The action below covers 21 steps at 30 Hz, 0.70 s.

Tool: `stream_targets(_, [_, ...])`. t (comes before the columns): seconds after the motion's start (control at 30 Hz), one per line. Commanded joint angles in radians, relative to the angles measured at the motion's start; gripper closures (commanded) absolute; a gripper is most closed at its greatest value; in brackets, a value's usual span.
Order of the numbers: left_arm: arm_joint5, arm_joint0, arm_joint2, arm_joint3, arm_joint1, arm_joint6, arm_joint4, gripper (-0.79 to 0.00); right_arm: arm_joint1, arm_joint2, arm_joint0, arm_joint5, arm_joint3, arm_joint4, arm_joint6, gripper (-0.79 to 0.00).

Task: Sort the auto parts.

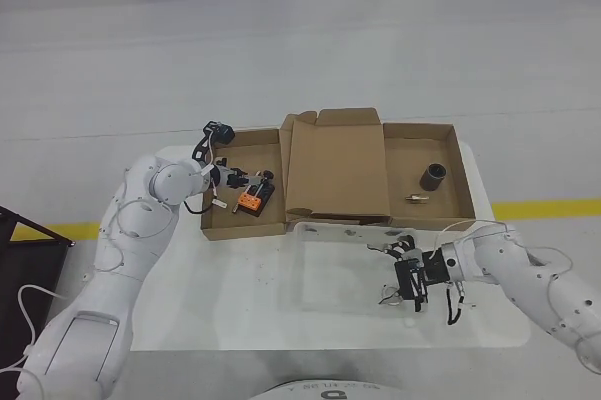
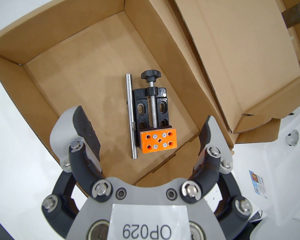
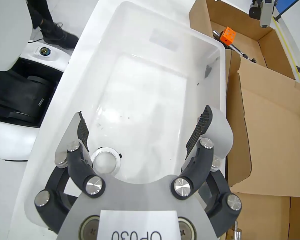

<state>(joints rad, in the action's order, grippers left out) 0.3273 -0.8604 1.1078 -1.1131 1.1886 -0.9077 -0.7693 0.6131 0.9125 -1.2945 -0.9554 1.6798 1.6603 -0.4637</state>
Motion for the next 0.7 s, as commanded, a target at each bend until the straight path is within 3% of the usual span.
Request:
stream_targets(0.0, [0.0,0.0,0.0,0.0,0.0,0.0,0.0,-0.785,0.0,0.0,0.0,0.0,0.0,0.0,0.0,-0.785])
stream_targets(0.17, [0.0,0.0,0.0,0.0,0.0,0.0,0.0,-0.785,0.0,0.0,0.0,0.0,0.0,0.0,0.0,-0.785])
stream_targets(0.57, [0.0,0.0,0.0,0.0,0.0,0.0,0.0,-0.785,0.022,0.03,0.064,-0.055,-0.006,-0.17,0.198,-0.785])
stream_targets(0.67, [0.0,0.0,0.0,0.0,0.0,0.0,0.0,-0.785,0.024,0.031,0.065,-0.055,0.007,-0.165,0.328,-0.785])
